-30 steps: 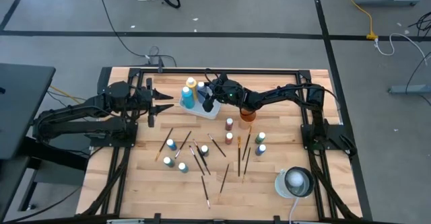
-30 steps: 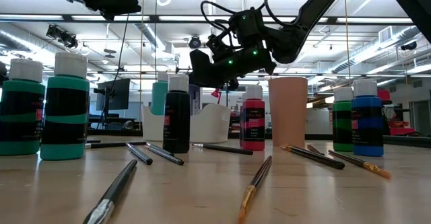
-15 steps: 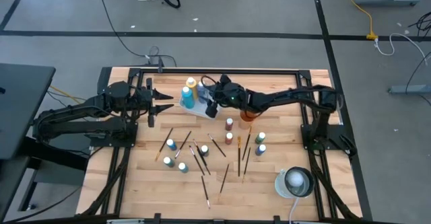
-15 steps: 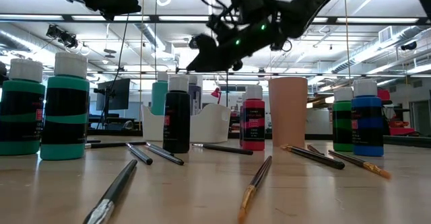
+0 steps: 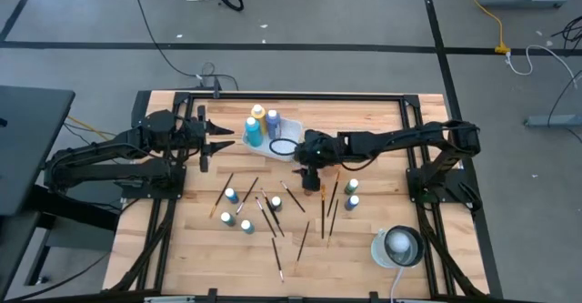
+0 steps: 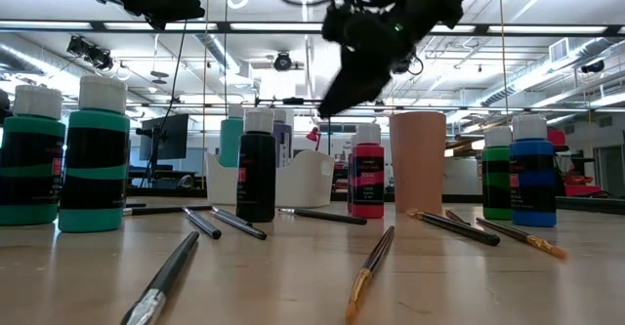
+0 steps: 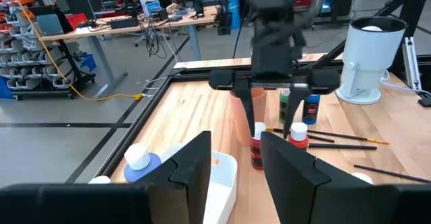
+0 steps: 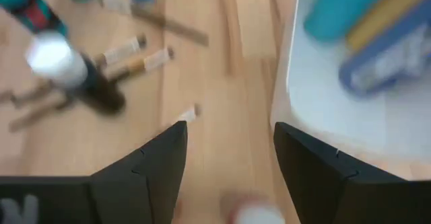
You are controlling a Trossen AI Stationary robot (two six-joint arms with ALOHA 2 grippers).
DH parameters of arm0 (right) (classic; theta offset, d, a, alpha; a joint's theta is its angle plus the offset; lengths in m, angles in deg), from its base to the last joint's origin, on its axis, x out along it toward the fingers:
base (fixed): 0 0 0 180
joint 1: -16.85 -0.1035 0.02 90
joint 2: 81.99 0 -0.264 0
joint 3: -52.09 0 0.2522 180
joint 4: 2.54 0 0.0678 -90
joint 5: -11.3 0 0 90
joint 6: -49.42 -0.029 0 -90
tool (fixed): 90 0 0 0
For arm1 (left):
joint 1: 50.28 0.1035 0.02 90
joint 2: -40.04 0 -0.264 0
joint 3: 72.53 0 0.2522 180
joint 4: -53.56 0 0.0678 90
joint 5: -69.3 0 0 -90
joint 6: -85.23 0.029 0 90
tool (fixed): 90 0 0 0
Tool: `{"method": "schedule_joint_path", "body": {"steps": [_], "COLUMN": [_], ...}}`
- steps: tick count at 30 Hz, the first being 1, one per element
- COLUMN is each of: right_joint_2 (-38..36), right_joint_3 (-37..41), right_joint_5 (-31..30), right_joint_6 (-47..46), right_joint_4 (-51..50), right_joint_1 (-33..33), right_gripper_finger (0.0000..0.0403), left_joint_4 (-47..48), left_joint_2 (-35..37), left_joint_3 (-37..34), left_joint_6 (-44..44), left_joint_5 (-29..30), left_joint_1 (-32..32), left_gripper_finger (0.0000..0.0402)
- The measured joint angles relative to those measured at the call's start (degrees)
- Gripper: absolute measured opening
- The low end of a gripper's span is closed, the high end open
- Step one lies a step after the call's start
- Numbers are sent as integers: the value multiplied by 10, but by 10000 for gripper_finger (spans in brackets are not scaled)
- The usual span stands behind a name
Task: Pick & Place Paint Supplies
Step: Put the small red paint bottle into the bin
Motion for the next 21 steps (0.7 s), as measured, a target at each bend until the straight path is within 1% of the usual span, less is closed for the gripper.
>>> {"method": "schedule_joint_path", "body": {"steps": [3, 6, 10, 21], "right_joint_2": [0, 0, 0, 14], "right_joint_3": [0, 0, 0, 0], "right_joint_5": [-15, -34, -14, -12], "right_joint_6": [14, 21, 18, 16], "right_joint_4": [-41, -57, -84, -107], "right_joint_1": [0, 1, 9, 14], "right_gripper_finger": [227, 227, 227, 202], "left_joint_4": [0, 0, 0, 0], "left_joint_2": [0, 0, 0, 0], "left_joint_3": [0, 0, 0, 0], "left_joint_6": [0, 0, 0, 0], "left_joint_5": [0, 0, 0, 0], "left_joint_1": [0, 0, 0, 0], "left_gripper_finger": [139, 139, 139, 139]}}
